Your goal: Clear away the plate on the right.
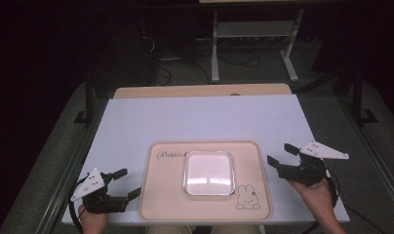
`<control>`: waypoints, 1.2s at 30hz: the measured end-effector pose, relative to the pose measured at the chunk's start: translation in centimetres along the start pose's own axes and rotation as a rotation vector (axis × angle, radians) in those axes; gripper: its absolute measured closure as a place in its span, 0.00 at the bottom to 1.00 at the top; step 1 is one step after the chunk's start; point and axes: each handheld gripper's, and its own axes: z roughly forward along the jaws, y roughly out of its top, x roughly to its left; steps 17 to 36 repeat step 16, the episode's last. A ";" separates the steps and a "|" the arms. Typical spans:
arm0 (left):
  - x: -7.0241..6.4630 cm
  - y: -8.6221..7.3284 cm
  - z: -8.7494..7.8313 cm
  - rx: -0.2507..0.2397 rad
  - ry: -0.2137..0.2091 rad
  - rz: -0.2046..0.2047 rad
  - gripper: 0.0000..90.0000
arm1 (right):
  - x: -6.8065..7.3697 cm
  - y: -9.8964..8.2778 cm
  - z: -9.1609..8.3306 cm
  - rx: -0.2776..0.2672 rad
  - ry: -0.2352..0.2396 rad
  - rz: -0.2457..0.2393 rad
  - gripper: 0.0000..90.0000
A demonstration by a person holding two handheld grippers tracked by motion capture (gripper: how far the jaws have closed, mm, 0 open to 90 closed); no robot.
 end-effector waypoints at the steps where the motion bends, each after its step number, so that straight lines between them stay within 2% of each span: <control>1: 0.0 0.0 0.0 -0.003 0.001 0.000 0.16 | -0.1 -0.2 -0.2 -0.001 -0.005 0.001 0.23; 8: 0.1 0.0 -0.2 -0.003 0.005 0.004 0.16 | -1.1 -1.8 -1.6 0.002 -0.025 -0.017 0.23; 16: 0.0 0.0 -0.2 -0.001 0.009 0.005 0.16 | -0.9 -3.8 -2.5 0.006 -0.025 -0.047 0.23; 36: 0.0 0.0 -0.2 -0.001 0.009 0.005 0.16 | -0.9 -3.8 -2.5 0.006 -0.025 -0.047 0.23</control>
